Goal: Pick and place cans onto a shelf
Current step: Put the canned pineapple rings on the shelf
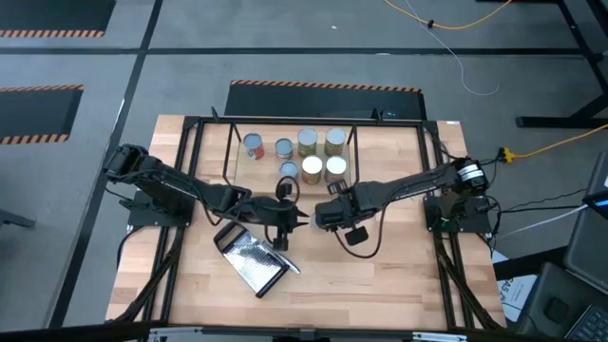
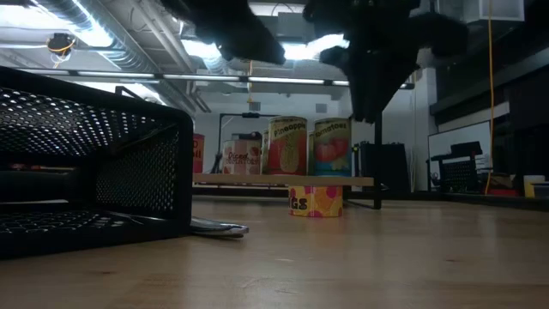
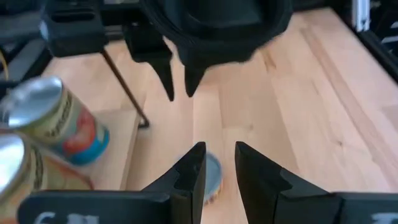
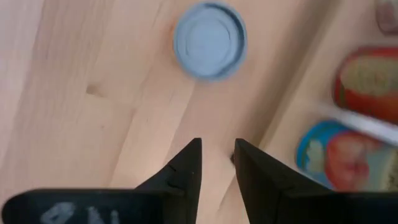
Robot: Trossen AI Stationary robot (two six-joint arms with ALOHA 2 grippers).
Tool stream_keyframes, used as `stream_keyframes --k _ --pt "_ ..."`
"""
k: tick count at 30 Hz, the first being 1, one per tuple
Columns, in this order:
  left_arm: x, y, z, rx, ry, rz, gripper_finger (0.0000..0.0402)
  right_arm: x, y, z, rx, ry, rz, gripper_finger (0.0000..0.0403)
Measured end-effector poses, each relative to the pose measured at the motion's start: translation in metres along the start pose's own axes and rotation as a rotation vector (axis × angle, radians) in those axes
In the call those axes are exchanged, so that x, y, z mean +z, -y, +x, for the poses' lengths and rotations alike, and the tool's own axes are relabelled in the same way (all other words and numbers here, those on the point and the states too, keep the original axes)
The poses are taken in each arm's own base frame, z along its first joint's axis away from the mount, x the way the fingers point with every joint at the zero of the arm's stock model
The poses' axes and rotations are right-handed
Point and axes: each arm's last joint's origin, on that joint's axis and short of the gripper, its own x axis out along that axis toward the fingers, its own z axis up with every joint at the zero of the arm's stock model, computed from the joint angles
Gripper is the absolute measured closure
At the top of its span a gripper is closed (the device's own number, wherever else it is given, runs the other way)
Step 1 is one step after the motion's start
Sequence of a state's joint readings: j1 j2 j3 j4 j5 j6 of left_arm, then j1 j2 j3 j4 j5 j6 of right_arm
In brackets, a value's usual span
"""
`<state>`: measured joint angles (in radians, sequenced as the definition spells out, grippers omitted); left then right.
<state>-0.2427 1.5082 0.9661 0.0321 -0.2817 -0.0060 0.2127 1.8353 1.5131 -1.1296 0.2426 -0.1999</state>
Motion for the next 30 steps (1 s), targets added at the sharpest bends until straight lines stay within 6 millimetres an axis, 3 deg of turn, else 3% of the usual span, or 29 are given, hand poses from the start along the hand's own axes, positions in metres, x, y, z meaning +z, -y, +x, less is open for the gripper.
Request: stream_keyframes --k 6,9,17,23,30 --pt "0.009 -0.009 0.005 -0.046 0.102 0.025 0.0324 -0.013 0.004 -0.026 -0.008 0.05 0.089 0.0304" --pt "0.012 -0.014 0.009 -0.072 0.152 0.054 0.0326 -0.022 0.002 -0.028 -0.011 0.074 0.126 0.0304" --pt "0.002 -0.022 0.036 -0.139 0.173 0.074 0.033 -0.056 -0.011 -0.001 -0.01 0.13 0.257 0.0304" --pt "-0.022 -0.027 0.064 -0.15 0.083 0.073 0.033 -0.073 -0.021 0.02 0.016 0.217 0.344 0.0304" --pt "-0.055 -0.025 0.092 -0.199 -0.034 0.074 0.0331 -0.079 -0.027 0.04 0.028 0.264 0.388 0.0304"
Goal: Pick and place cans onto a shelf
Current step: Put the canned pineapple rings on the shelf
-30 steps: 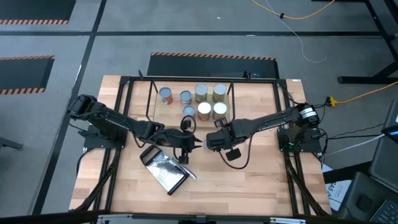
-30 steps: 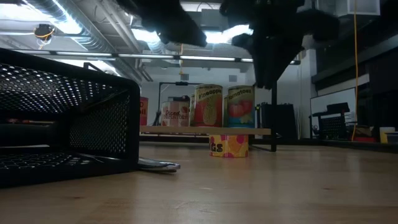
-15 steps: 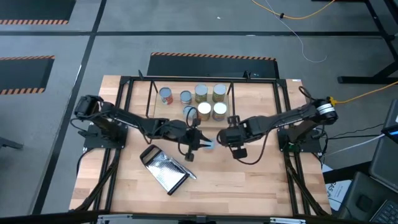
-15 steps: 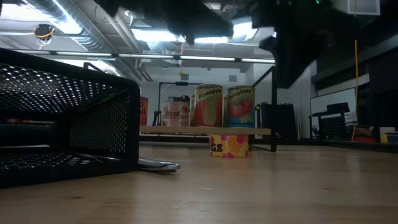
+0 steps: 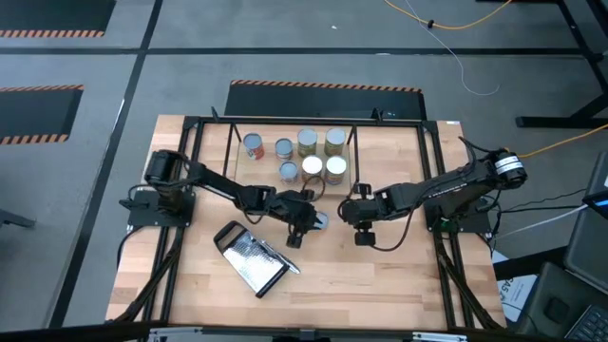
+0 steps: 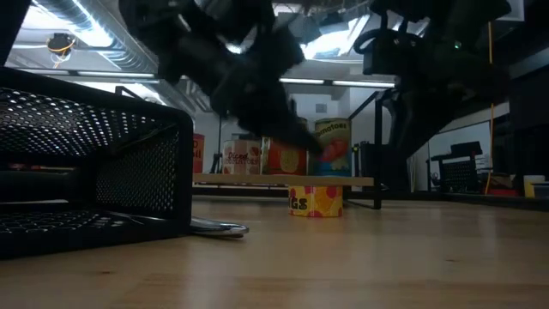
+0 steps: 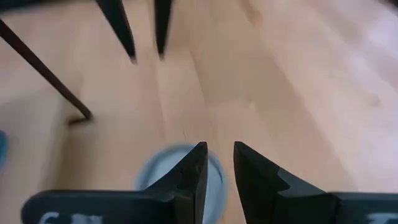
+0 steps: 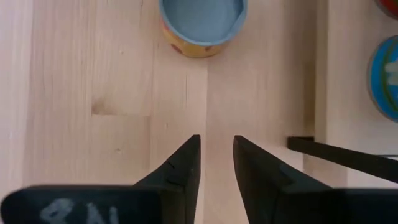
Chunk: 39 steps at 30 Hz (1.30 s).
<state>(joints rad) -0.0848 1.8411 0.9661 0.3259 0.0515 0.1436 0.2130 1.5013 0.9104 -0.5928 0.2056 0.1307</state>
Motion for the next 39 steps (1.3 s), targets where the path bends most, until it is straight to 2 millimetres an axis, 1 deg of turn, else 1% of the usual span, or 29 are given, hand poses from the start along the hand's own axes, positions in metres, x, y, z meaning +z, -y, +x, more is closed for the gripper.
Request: stream_keyframes --k 2,7,16,23,26,30,31,36,39 --pt "-0.009 0.001 0.006 -0.011 -0.036 -0.003 0.0331 -0.001 -0.001 0.002 0.012 0.004 0.001 0.0304" --pt "-0.018 0.002 0.012 -0.032 -0.072 -0.005 0.0331 0.001 -0.001 0.003 0.03 0.035 0.008 0.0304" --pt "-0.025 0.003 0.011 -0.043 -0.149 0.016 0.0331 0.002 -0.002 0.003 0.032 0.051 0.009 0.0304" --pt "-0.025 0.003 0.011 -0.034 -0.159 0.017 0.0332 0.002 -0.002 0.003 0.032 0.051 0.008 0.0304" --pt "-0.025 0.003 0.011 -0.029 -0.161 0.017 0.0347 0.003 -0.002 0.003 0.033 0.056 0.01 0.0304" --pt "-0.025 0.002 0.011 -0.006 -0.165 0.018 0.0386 0.003 -0.002 0.003 0.033 0.059 0.01 0.0304" --pt "-0.025 0.002 0.011 -0.003 -0.166 0.016 0.039 0.003 -0.002 0.003 0.033 0.059 0.011 0.0304" --pt "-0.025 0.002 0.011 0.005 -0.166 -0.023 0.0383 0.003 -0.005 0.001 0.054 0.06 0.018 0.0304" --pt "-0.022 0.004 0.008 0.031 -0.16 -0.064 0.0388 0.002 -0.01 -0.008 0.069 0.084 0.004 0.0304"
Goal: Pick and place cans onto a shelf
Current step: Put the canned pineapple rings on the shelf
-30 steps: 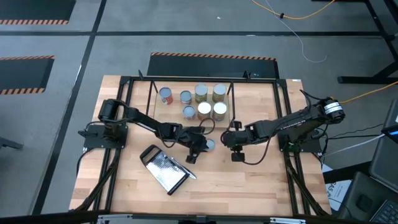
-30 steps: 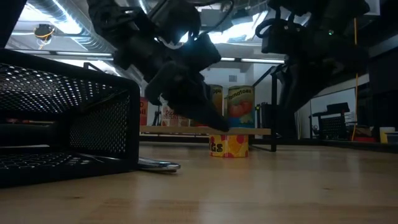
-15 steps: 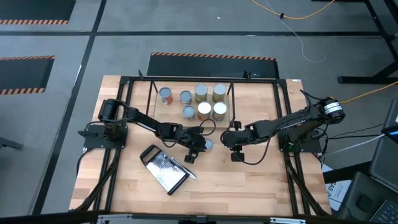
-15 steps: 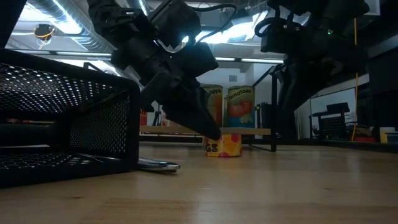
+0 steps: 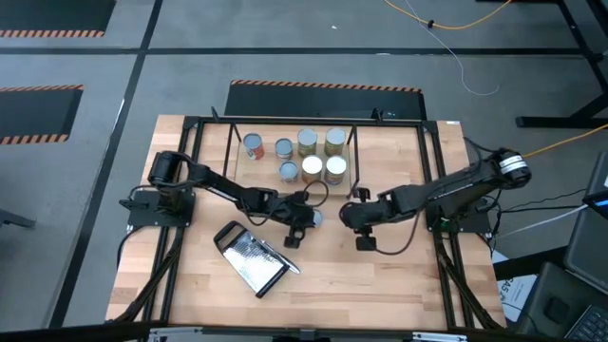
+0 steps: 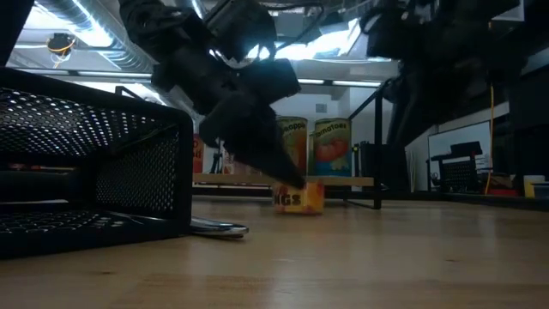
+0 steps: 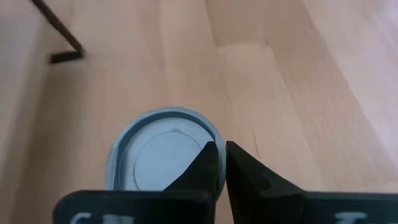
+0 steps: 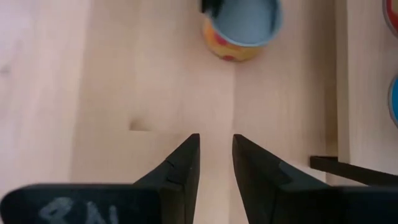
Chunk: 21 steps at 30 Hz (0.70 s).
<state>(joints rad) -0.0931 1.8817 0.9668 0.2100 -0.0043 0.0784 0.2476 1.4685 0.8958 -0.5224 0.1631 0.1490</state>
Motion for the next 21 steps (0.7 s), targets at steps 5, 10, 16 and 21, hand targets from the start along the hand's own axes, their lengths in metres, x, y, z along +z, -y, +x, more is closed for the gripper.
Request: stream_keyframes --k 5,10,16,21 --pt "0.017 0.005 -0.018 0.051 0.07 -0.045 0.0394 -0.002 -0.005 -0.018 -0.02 0.037 -0.019 0.0304" --pt "0.038 0.011 -0.05 0.048 0.147 -0.116 0.0395 -0.003 -0.008 -0.03 -0.014 0.074 -0.014 0.0304" --pt "0.055 0.013 -0.109 0.2 0.178 -0.171 0.0396 -0.002 -0.008 -0.03 -0.013 0.083 -0.004 0.0304" --pt "0.054 0.009 -0.159 0.383 0.158 -0.254 0.0396 -0.001 -0.008 -0.03 -0.013 0.09 -0.008 0.0304"
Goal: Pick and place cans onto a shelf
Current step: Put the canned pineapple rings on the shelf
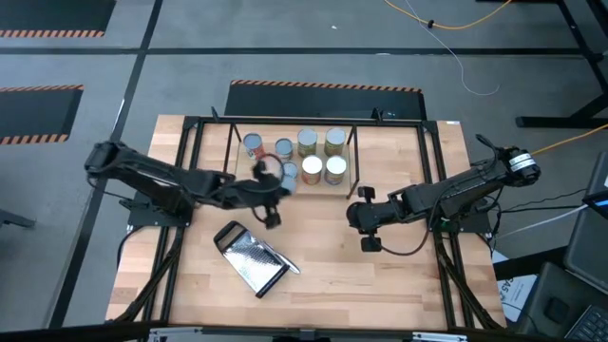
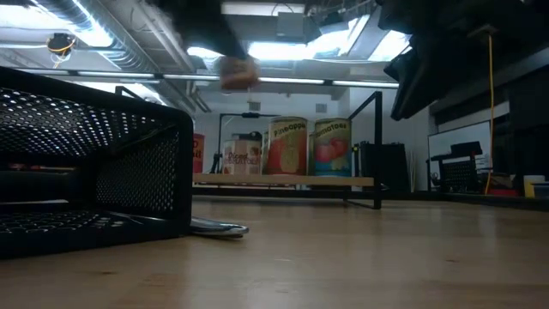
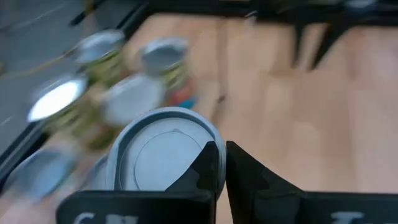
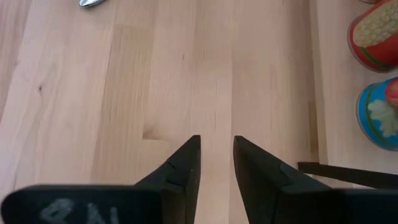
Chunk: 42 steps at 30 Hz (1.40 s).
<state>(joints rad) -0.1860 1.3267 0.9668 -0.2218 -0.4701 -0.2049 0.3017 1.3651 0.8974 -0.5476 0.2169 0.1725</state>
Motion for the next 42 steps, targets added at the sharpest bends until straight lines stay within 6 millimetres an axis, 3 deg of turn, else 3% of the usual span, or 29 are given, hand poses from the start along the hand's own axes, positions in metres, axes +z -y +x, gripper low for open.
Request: stream_keyframes --k 5,9,15,27,42 --pt "-0.005 -0.02 -0.028 0.16 -0.064 -0.057 0.0396 0.001 0.0 0.0 0.001 0.011 -0.023 0.0304" --pt "-0.016 -0.028 -0.031 0.239 -0.152 -0.08 0.0396 0.002 0.0 0.0 0.003 0.019 -0.02 0.0304" --pt "-0.026 -0.032 -0.013 0.299 -0.226 -0.112 0.0396 0.003 0.0 0.0 0.004 0.029 -0.042 0.0304" --pt "-0.064 -0.046 0.023 0.397 -0.34 -0.151 0.0395 0.004 -0.001 0.0 0.005 0.042 -0.045 0.0304" --pt "-0.089 -0.062 0.037 0.383 -0.302 -0.27 0.0384 0.006 -0.001 0.0 0.007 0.058 -0.063 0.0304"
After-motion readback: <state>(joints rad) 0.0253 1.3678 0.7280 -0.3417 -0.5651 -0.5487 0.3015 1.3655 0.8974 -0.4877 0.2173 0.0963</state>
